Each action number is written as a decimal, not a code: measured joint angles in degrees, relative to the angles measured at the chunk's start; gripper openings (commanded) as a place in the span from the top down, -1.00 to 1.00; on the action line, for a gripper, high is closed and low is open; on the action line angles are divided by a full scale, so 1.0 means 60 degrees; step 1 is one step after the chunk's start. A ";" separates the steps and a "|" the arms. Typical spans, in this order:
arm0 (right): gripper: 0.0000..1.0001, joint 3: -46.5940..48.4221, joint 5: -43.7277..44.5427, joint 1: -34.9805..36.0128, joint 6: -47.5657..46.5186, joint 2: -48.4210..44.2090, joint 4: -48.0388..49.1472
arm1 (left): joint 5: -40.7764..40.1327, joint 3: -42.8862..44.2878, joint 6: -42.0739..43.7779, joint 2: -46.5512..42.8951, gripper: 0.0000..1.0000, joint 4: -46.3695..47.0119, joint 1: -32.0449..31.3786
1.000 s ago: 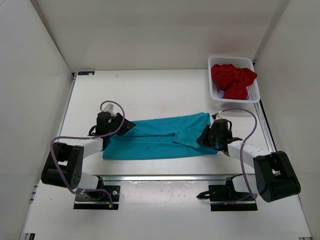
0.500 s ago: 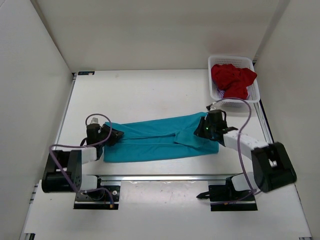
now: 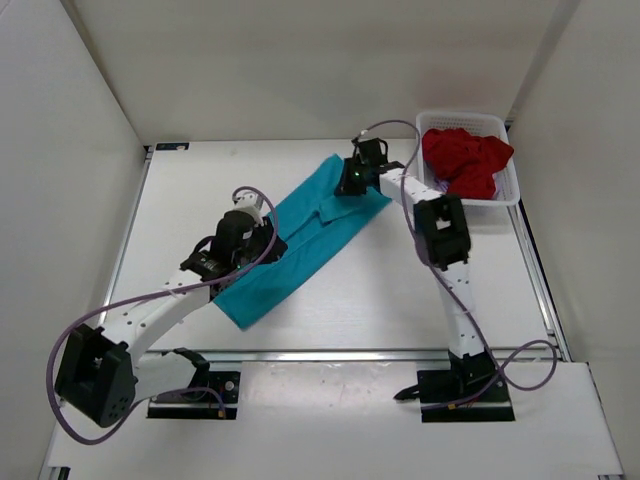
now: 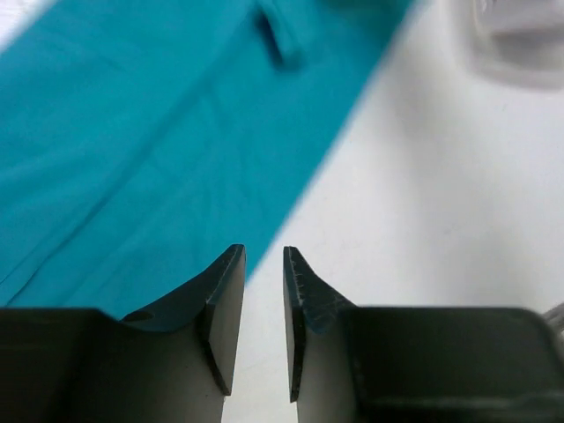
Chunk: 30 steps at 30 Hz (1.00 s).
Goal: Fold and stack the t-shirts
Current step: Rotate the tshirt 90 degrees
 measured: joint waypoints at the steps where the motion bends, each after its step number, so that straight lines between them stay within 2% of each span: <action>1: 0.99 0.1683 -0.0175 0.0015 -0.0036 0.0954 -0.0477 | 0.0029 0.0164 0.0222 0.0066 0.43 -0.0233 -0.0113; 3: 0.96 0.4091 -0.0393 0.0029 -0.0047 0.2135 -0.0907 | 0.0091 0.0182 0.0528 0.0044 0.42 -0.0608 0.0066; 4: 0.80 0.3778 -0.0495 0.0051 -0.0069 0.1905 -0.0608 | 0.0138 0.0076 0.0608 0.0007 0.39 -0.0685 0.0251; 5: 0.72 0.3104 -0.0517 0.0091 -0.0087 0.1355 -0.0721 | 0.0182 -0.0109 0.0648 -0.0058 0.37 -0.0678 0.0419; 7: 0.28 0.1945 -0.0463 0.0178 -0.0280 0.0069 -0.1042 | 0.0313 -0.0659 0.0630 -0.0295 0.35 -0.0688 0.0739; 9: 0.17 0.1344 -0.0372 0.0339 -0.0557 -0.1271 -0.1137 | 0.0470 -0.1144 0.0568 -0.0466 0.37 -0.0714 0.0852; 11: 0.19 0.0707 -0.0393 0.0605 -0.0780 -0.2688 -0.0827 | 0.0590 -0.1453 0.0506 -0.0506 0.40 -0.0758 0.0831; 14: 0.61 -0.1789 -0.0375 0.1297 -0.0907 -0.5468 0.0579 | 0.0831 -0.1730 0.0426 -0.0594 0.43 -0.0718 0.0852; 16: 0.77 -0.3876 -0.0408 0.1865 -0.0776 -0.7096 0.1475 | 0.0984 -0.1851 0.0423 -0.0790 0.46 -0.0707 0.0954; 18: 0.68 -0.6346 -0.0474 0.2703 -0.0419 -0.8116 0.2452 | 0.1078 -0.1978 0.0419 -0.1180 0.44 -0.0721 0.1147; 20: 0.51 -0.7588 -0.0350 0.3067 -0.0084 -0.8003 0.3100 | 0.1082 -0.2047 0.0433 -0.1446 0.42 -0.0729 0.1326; 23: 0.27 -0.9027 -0.0149 0.3541 0.0433 -0.7522 0.3038 | 0.1155 -0.2142 0.0433 -0.1803 0.37 -0.0765 0.1570; 28: 0.08 -0.9224 0.0007 0.4076 0.1056 -0.6422 0.3402 | 0.1231 -0.2149 0.0470 -0.1963 0.35 -0.0823 0.1923; 30: 0.07 -0.9034 -0.0022 0.4182 0.1293 -0.5898 0.3727 | 0.1239 -0.2149 0.0499 -0.1963 0.33 -0.0838 0.1974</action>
